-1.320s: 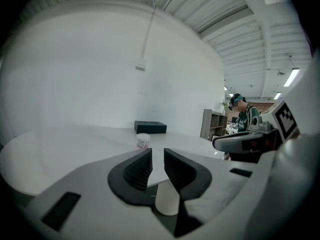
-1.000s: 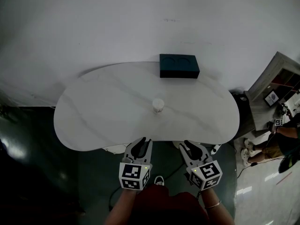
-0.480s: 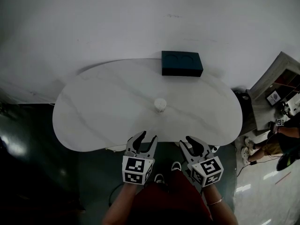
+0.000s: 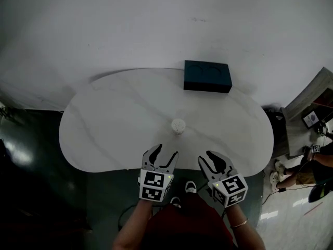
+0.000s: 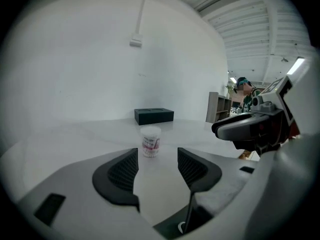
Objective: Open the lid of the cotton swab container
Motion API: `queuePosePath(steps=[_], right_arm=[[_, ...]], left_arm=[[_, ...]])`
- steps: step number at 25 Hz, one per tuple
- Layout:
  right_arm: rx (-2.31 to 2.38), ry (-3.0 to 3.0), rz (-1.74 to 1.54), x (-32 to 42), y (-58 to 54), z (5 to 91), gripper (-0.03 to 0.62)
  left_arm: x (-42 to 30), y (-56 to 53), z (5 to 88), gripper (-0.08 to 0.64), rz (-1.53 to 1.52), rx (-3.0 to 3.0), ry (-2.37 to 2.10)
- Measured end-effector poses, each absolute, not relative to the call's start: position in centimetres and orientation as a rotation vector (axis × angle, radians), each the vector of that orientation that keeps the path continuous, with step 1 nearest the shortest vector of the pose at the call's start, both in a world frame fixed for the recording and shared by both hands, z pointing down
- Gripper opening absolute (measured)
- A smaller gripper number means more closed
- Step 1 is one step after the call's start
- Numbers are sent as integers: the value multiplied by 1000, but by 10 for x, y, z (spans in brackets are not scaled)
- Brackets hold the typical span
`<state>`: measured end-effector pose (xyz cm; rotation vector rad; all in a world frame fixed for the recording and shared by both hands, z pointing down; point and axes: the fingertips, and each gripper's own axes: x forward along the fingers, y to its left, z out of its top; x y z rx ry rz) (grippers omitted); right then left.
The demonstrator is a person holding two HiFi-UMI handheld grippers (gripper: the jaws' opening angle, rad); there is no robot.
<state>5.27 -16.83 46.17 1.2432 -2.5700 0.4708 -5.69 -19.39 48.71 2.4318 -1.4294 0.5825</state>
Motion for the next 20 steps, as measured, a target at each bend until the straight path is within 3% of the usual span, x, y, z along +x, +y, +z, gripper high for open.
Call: queuePosePath(steps=[20], right_arm=[[1058,-2574,487,50,-230,490,135]], left_arm=[[-36,-267,526,272,784,2368,-1426]])
